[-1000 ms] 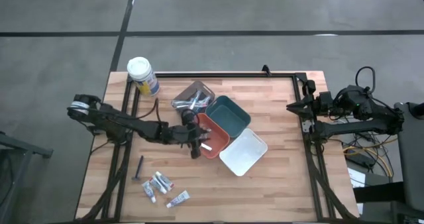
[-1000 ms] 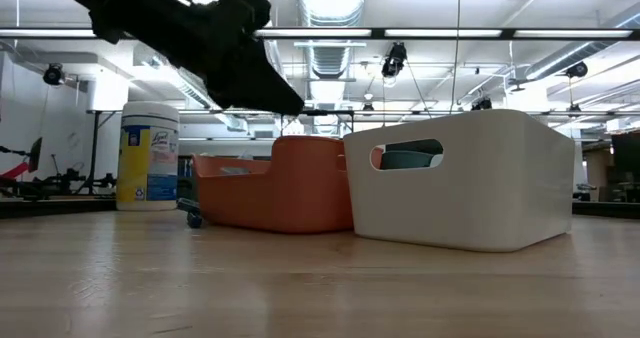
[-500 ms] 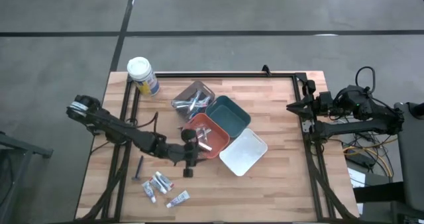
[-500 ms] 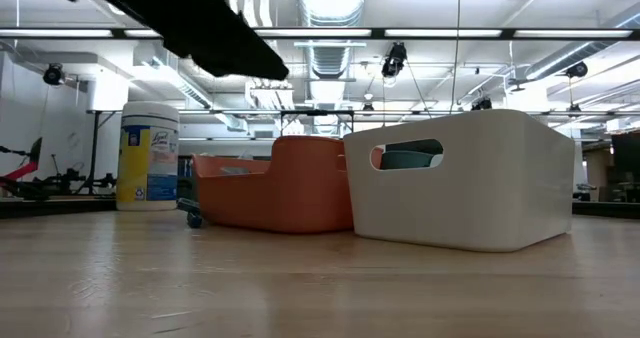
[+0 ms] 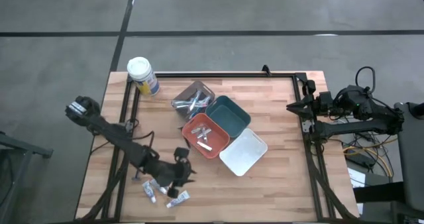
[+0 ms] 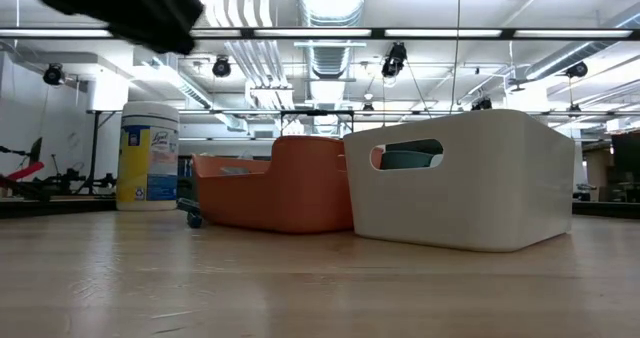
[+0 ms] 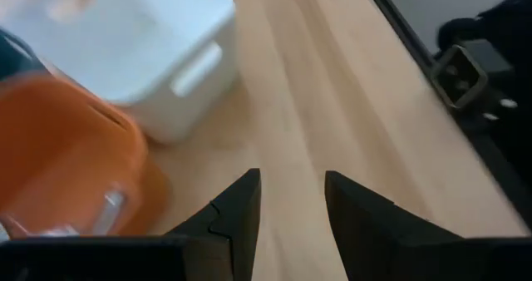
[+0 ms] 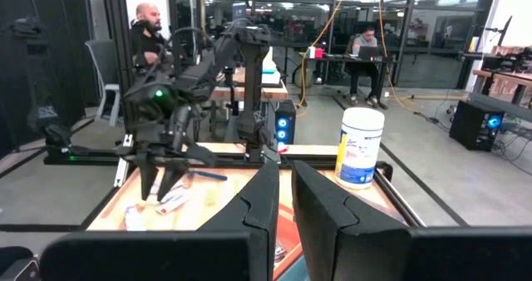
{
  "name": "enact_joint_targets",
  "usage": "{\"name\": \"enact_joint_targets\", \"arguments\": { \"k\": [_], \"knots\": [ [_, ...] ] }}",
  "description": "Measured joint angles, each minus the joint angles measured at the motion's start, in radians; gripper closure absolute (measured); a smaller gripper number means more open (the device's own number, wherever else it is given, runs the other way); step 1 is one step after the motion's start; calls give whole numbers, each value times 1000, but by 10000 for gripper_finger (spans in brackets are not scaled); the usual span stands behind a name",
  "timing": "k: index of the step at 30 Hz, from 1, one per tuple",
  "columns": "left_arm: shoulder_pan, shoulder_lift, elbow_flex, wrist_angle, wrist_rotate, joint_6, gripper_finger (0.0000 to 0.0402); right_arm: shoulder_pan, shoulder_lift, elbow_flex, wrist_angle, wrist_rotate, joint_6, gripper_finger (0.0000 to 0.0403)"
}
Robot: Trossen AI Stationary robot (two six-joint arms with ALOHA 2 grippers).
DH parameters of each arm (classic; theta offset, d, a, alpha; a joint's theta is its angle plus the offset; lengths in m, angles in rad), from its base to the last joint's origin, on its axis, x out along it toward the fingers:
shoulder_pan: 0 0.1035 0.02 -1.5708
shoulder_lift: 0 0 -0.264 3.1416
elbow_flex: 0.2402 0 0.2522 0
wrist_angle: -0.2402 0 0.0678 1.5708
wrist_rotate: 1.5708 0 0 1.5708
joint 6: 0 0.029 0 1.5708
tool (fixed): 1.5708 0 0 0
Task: Pick & Place Travel size toiletries
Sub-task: Put the white toothpaste into the blue bin
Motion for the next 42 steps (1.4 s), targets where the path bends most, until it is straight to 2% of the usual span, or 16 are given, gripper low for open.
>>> {"name": "enact_joint_targets", "arguments": {
  "k": [5,11,15,21,30,37,42],
  "knots": [
    [-68,0,-1,-32,9,-189,261,0,0,0,0,0,0,369],
    [-105,3,-1,-31,106,-357,261,0,0,0,0,0,0,369],
    [-127,26,-2,-31,114,-475,261,0,0,0,0,0,0,369],
    [-170,95,-2,-29,123,-531,261,0,0,0,0,0,0,369],
    [-208,199,-2,-31,205,-622,261,0,0,0,0,0,0,369],
    [-213,262,3,-87,204,-708,262,0,0,0,0,0,1,369],
    [-213,266,2,-97,187,-711,262,0,0,0,0,0,1,369]
  ]
}}
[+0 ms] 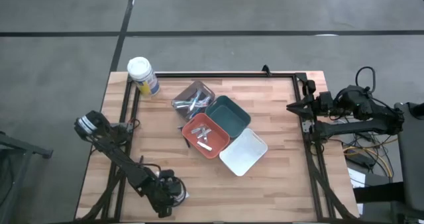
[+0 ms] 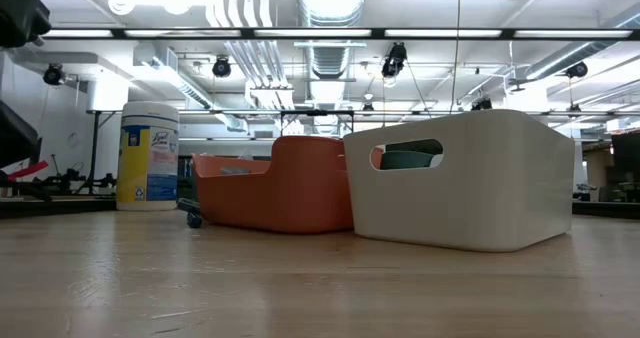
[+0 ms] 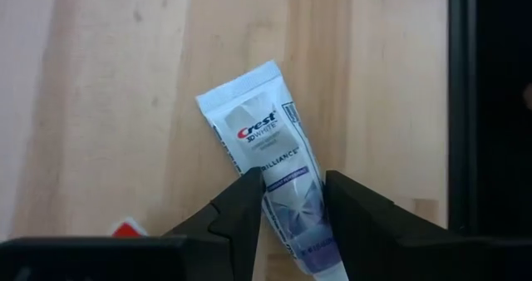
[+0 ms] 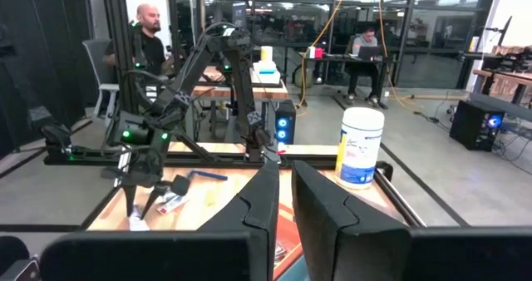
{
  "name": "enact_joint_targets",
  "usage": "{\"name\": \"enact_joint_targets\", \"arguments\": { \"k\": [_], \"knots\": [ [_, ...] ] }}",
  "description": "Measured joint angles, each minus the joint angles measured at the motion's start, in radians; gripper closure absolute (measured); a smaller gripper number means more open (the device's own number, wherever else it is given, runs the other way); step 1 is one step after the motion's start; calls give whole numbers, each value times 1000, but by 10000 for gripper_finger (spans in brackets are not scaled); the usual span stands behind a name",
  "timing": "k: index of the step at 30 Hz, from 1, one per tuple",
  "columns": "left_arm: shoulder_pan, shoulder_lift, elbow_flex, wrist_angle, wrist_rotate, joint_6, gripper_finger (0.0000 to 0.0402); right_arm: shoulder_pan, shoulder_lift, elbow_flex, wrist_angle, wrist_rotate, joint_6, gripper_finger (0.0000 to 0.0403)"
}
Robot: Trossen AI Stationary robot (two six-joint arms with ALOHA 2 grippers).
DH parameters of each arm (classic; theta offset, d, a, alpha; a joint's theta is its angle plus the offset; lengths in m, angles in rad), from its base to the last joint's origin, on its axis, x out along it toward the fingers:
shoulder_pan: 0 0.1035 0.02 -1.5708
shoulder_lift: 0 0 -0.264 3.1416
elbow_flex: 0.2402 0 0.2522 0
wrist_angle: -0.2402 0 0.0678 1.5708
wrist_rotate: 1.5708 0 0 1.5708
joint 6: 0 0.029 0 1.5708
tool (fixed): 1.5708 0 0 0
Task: Pick & Place Travel size toiletries
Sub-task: Put the white toothpaste into the blue bin
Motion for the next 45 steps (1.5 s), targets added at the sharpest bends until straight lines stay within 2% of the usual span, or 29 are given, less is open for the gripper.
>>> {"name": "enact_joint_targets", "arguments": {
  "k": [3,6,14,23,28,36,40,45],
  "knots": [
    [2,-10,-1,-11,-18,1,265,0,0,0,0,0,0,369],
    [4,-18,-2,-18,-33,0,284,0,0,0,0,0,-1,369],
    [6,-45,-5,-24,-42,43,390,0,0,0,0,0,0,369],
    [10,-105,-6,-19,-118,110,397,0,0,0,0,0,0,369],
    [20,-195,-6,-17,-259,239,395,0,0,0,0,0,0,369],
    [34,-348,-6,11,-549,437,398,0,0,0,0,0,0,369],
    [49,-378,-6,69,-719,475,393,0,0,0,0,0,-1,369],
    [88,-366,-6,122,-830,492,395,0,0,0,0,0,-1,369]
  ]
}}
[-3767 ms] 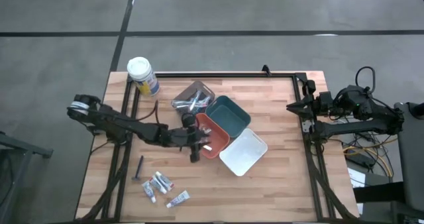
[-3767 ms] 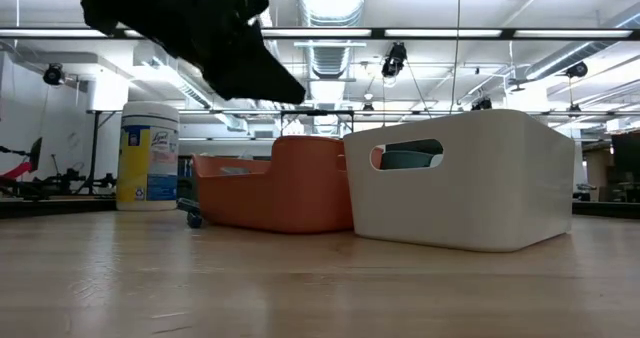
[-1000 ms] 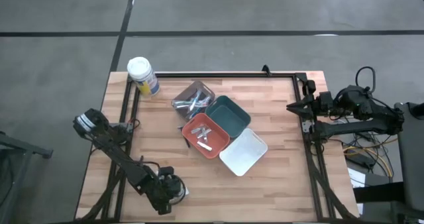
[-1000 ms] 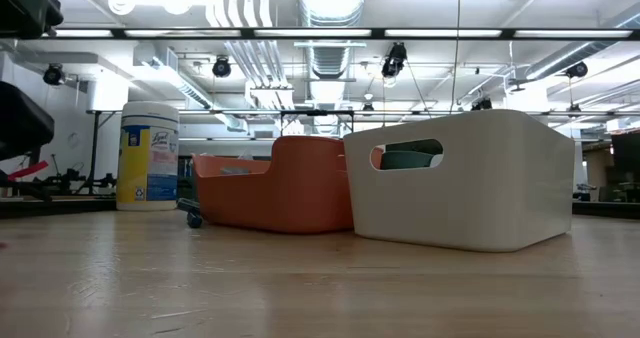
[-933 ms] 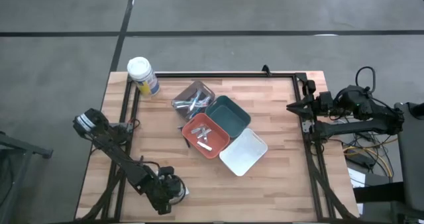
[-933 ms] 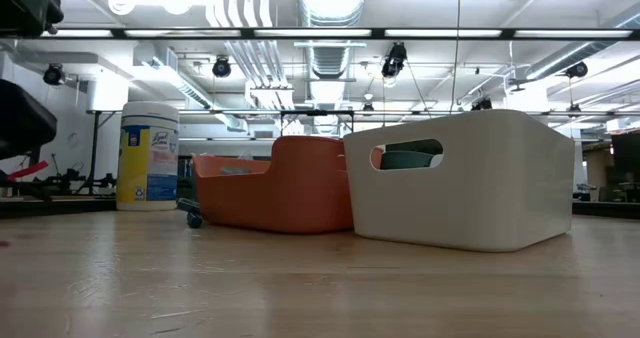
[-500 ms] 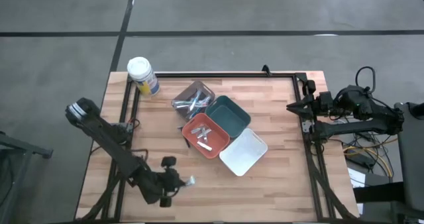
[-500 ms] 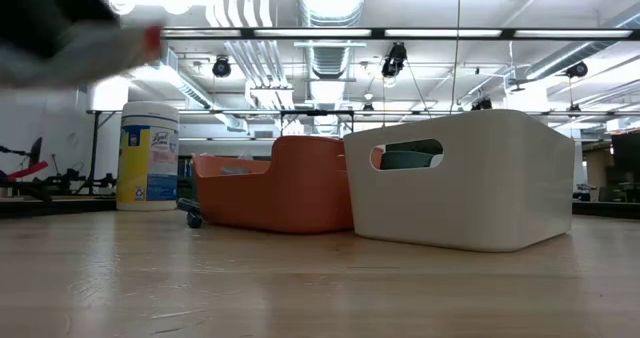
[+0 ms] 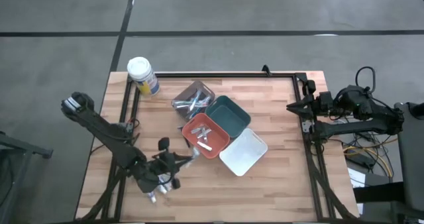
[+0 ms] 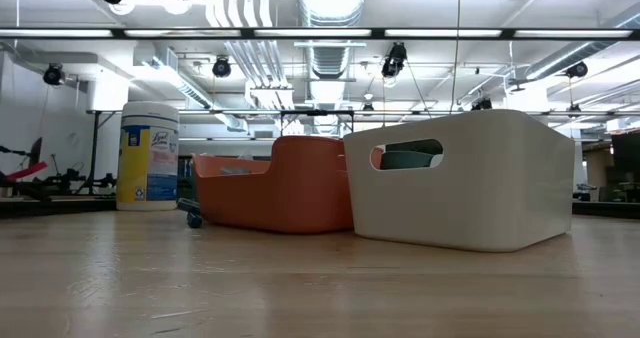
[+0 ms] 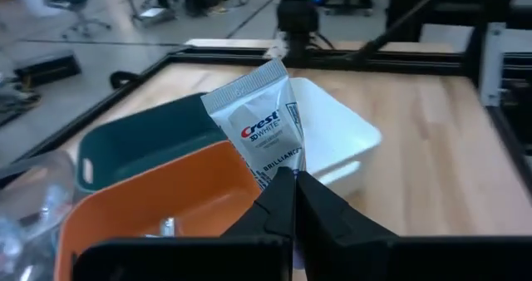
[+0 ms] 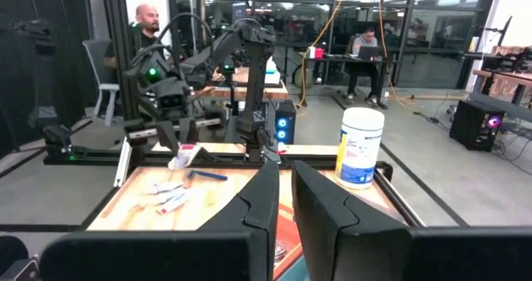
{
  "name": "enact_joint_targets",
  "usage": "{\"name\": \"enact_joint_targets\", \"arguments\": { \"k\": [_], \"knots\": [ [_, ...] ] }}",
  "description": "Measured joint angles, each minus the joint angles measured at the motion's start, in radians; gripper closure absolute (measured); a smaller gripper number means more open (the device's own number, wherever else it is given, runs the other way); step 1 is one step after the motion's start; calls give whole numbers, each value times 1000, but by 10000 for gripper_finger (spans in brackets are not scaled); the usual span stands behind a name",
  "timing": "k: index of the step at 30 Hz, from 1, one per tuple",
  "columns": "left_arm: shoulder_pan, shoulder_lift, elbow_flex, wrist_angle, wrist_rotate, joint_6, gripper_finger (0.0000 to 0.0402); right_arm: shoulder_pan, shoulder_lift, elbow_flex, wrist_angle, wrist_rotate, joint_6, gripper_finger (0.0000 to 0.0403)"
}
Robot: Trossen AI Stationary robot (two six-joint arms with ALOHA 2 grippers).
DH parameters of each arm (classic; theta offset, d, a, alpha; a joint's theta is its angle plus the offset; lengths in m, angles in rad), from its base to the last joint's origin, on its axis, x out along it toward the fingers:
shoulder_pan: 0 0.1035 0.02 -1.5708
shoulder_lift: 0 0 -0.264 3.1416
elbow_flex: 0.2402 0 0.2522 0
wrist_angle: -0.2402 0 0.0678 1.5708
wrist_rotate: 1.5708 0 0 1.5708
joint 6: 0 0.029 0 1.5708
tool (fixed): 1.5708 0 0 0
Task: Pick & Place Travel size toiletries
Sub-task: Put the white toothpaste into the blue bin
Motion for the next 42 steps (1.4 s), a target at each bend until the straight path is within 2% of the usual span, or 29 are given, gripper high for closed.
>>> {"name": "enact_joint_targets", "arguments": {
  "k": [9,18,23,28,34,42],
  "knots": [
    [111,49,0,5,7,-174,392,0,0,0,0,0,0,369],
    [237,75,0,9,116,-172,392,0,0,0,0,0,0,369],
    [323,75,0,22,239,-86,393,0,0,0,0,0,0,369],
    [414,75,0,123,335,88,395,0,0,0,0,0,0,369],
    [515,75,1,237,538,288,394,0,0,0,0,0,1,369],
    [595,75,1,236,561,391,392,0,0,0,0,0,0,369]
  ]
}}
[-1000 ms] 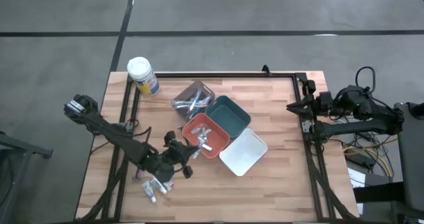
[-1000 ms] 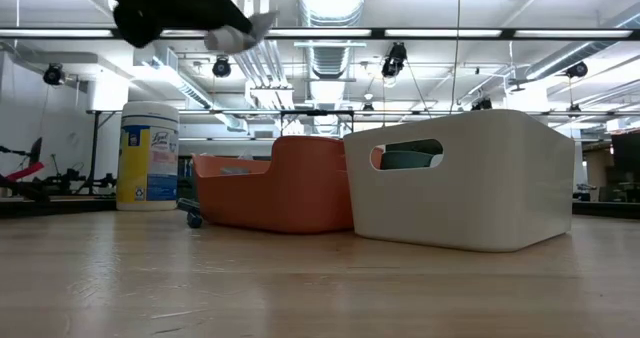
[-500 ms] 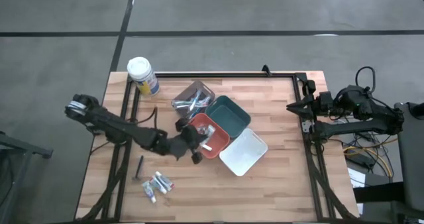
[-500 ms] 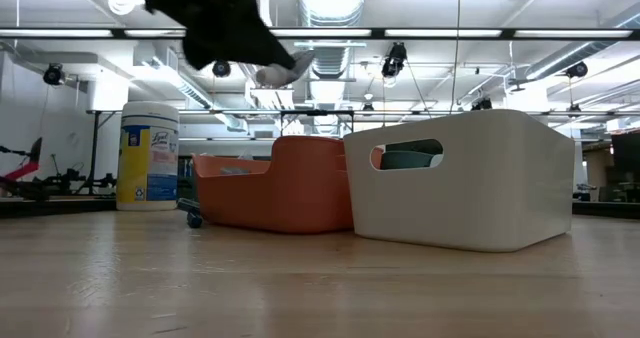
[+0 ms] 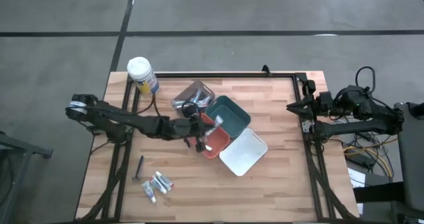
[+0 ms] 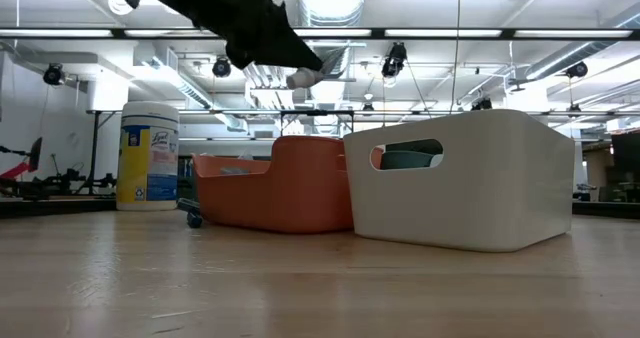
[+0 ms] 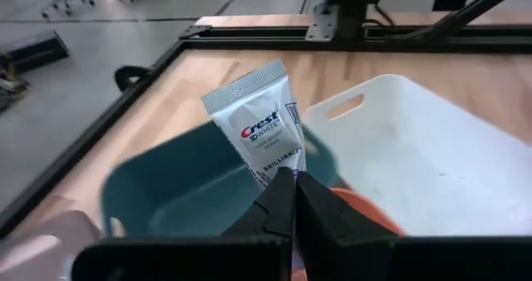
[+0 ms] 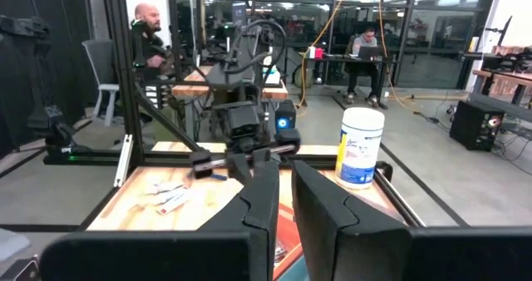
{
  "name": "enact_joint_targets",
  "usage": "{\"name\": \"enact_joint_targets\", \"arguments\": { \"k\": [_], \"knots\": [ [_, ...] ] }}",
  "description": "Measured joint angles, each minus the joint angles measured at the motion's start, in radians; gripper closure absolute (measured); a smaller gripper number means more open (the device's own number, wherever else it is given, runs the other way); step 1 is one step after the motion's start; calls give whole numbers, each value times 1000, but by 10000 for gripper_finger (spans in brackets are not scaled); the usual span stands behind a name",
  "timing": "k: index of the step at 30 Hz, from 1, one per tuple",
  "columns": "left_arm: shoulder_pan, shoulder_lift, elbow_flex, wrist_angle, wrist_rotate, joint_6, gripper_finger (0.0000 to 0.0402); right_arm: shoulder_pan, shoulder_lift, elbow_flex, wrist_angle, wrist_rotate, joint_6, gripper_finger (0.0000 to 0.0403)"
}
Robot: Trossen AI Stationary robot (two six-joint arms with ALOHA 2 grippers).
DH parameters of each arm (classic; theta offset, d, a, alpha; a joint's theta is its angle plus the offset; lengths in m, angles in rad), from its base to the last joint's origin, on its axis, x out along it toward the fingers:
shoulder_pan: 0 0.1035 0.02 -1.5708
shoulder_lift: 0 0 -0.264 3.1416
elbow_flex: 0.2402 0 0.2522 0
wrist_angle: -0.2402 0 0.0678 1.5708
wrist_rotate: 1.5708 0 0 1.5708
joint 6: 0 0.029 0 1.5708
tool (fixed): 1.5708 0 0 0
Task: Pick & Place Travel size toiletries
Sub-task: Put the white toothpaste into the blue bin
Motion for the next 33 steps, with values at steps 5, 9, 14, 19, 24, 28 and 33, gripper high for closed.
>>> {"name": "enact_joint_targets", "arguments": {
  "k": [5,9,14,19,24,28,33],
  "knots": [
    [93,0,16,10,2,51,394,0,0,0,0,0,0,369],
    [169,-1,16,19,20,51,394,0,0,0,0,0,0,369],
    [216,-1,11,38,20,47,385,0,0,0,0,0,0,369],
    [237,1,-1,147,25,102,382,0,0,0,0,0,0,369],
    [236,64,-1,260,64,99,381,0,0,0,0,0,0,369],
    [241,164,10,362,55,156,381,0,0,0,0,0,0,369],
    [252,234,51,384,50,179,381,0,0,0,0,0,0,369]
  ]
}}
